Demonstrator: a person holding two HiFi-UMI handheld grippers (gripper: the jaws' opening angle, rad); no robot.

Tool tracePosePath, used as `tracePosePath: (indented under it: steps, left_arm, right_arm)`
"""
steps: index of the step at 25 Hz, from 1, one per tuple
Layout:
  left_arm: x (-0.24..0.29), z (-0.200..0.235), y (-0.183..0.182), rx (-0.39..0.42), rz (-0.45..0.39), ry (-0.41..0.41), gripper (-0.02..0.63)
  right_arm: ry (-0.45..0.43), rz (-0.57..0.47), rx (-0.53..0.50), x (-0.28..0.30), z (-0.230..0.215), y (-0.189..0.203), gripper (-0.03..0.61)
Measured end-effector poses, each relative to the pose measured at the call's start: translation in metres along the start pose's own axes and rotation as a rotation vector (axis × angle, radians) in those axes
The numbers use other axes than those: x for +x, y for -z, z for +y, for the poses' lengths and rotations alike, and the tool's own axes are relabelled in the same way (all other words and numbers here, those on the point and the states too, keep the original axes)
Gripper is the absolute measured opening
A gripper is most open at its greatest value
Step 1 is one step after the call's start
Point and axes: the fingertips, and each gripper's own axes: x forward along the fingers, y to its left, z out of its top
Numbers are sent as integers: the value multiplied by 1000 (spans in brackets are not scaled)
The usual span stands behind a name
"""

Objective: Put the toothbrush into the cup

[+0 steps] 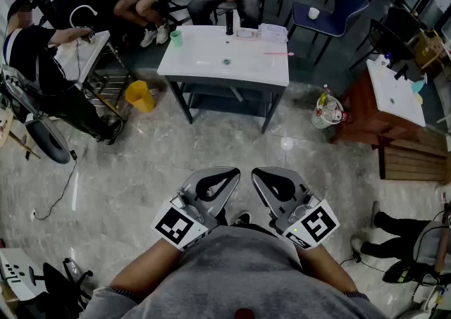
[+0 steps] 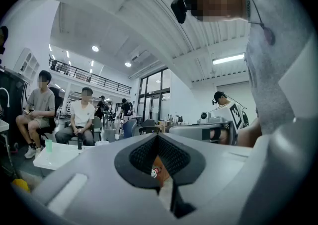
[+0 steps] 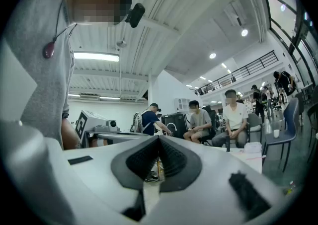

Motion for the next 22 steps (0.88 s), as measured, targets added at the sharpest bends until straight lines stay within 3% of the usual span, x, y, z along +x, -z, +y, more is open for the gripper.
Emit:
tracePosePath:
  steps: [12,15,22]
  left_arm:
    - [3,3,-3,8,10,13,8]
    - [4,7,-2,-8,53,20,8]
    - [9,41,-7,-42,68,52,8]
  right_arm:
    - [37,20,15,-1,-5,3,14]
    - [49,33,20,5,-10,3,14]
    - [59,39,37,41,-24,0,14]
